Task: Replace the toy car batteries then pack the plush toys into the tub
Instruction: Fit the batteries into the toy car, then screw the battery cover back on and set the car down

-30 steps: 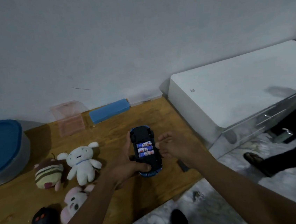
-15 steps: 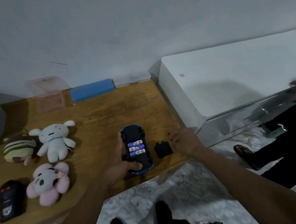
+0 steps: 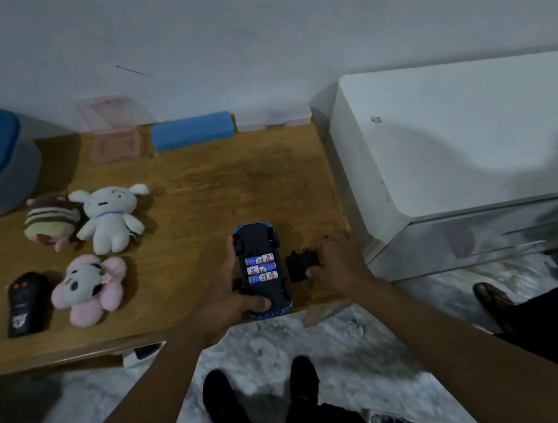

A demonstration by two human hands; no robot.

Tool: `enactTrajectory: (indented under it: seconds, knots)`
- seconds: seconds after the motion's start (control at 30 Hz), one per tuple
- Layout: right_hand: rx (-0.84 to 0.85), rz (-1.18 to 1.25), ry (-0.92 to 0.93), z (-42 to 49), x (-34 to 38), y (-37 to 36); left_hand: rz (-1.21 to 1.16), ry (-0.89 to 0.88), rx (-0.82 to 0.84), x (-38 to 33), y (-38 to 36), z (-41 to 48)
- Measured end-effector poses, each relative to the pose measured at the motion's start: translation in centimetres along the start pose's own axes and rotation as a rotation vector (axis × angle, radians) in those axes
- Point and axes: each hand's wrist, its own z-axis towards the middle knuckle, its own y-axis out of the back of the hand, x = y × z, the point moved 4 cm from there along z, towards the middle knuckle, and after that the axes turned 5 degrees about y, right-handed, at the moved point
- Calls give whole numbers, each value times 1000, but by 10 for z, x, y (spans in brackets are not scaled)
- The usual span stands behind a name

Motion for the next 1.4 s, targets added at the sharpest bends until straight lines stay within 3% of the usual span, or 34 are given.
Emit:
enactTrajectory:
  seconds: [0.2, 0.37, 0.6, 0.87, 1.4]
  knots:
    - [-77, 239, -147, -2, -5, 4, 35, -12, 8, -3, -1, -1]
    - [-79, 678, -399, -5, -15, 6, 60, 11, -4, -8, 15, -3]
    - [-168, 978, -402, -16, 12, 46, 126, -34, 59, -33, 43, -10]
    - [-192, 1051, -141, 0, 92, 94, 159, -110, 138, -75, 53, -6]
    - [-157, 829, -54, 14, 135, 84, 169, -182, 140, -96, 61, -14]
